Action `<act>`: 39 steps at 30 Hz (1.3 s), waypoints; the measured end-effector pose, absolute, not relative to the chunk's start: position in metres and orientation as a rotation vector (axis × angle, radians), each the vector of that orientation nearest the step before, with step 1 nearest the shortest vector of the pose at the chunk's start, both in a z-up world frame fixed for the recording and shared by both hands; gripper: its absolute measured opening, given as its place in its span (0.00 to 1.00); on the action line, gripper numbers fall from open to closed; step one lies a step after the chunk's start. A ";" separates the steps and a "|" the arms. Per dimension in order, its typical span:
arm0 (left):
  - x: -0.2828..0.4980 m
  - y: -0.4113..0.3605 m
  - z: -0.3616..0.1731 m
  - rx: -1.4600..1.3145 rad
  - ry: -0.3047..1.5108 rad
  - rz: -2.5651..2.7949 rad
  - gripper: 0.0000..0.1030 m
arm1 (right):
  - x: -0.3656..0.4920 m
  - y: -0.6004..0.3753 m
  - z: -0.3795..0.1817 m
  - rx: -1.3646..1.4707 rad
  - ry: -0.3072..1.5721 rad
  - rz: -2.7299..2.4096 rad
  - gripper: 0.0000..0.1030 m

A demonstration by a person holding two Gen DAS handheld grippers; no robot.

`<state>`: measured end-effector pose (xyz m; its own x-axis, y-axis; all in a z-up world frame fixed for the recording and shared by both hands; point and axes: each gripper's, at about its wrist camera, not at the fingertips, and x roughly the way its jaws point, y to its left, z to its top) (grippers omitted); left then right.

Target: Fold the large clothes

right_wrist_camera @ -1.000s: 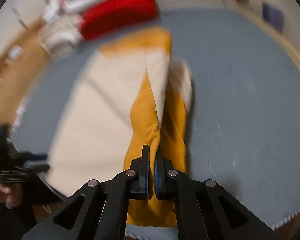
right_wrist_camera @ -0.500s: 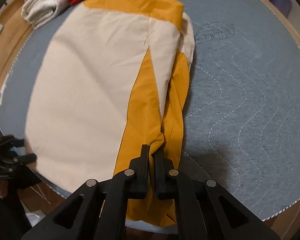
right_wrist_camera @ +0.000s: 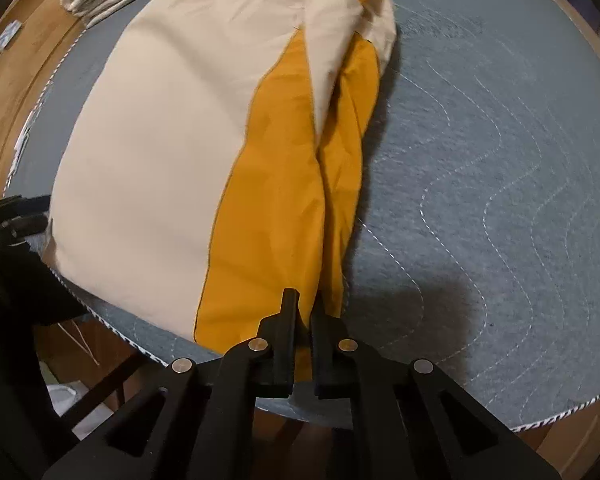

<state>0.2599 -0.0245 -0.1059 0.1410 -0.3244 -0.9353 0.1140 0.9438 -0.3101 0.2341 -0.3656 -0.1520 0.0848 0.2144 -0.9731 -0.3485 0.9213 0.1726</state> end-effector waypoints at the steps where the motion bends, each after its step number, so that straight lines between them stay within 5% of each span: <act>1: 0.264 -0.024 -0.112 -0.188 1.419 -0.308 0.62 | 0.234 -0.365 -0.153 -0.122 1.431 0.417 0.05; 6: 0.268 -0.016 -0.104 -0.251 1.414 -0.296 0.61 | 0.226 -0.366 -0.144 -0.138 1.400 0.409 0.11; 10: 0.270 -0.016 -0.089 -0.256 1.361 -0.337 0.58 | 0.238 -0.372 -0.097 -0.069 1.188 0.364 0.17; 14: 0.276 -0.001 -0.082 -0.289 1.331 -0.322 0.58 | 0.268 -0.370 -0.070 0.039 1.031 0.365 0.41; 28: 0.282 -0.015 -0.101 -0.286 1.370 -0.307 0.59 | 0.418 -0.360 -0.135 0.517 1.095 0.321 0.42; 29: 0.282 -0.015 -0.102 -0.284 1.368 -0.308 0.59 | 0.423 -0.360 -0.138 0.525 1.098 0.321 0.40; 31: 0.280 -0.018 -0.100 -0.286 1.366 -0.314 0.59 | 0.431 -0.357 -0.140 0.531 1.089 0.332 0.05; 35: 0.277 -0.016 -0.102 -0.282 1.368 -0.332 0.61 | 0.439 -0.375 -0.142 0.636 1.010 0.253 0.02; 39: 0.272 -0.018 -0.103 -0.267 1.374 -0.327 0.62 | 0.448 -0.358 -0.169 0.428 1.159 0.113 0.02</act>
<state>0.2724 -0.0181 -0.1035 0.1632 -0.3793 -0.9108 0.0719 0.9253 -0.3724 0.4483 -0.3578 -0.1692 0.4045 0.3040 -0.8625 0.1314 0.9140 0.3838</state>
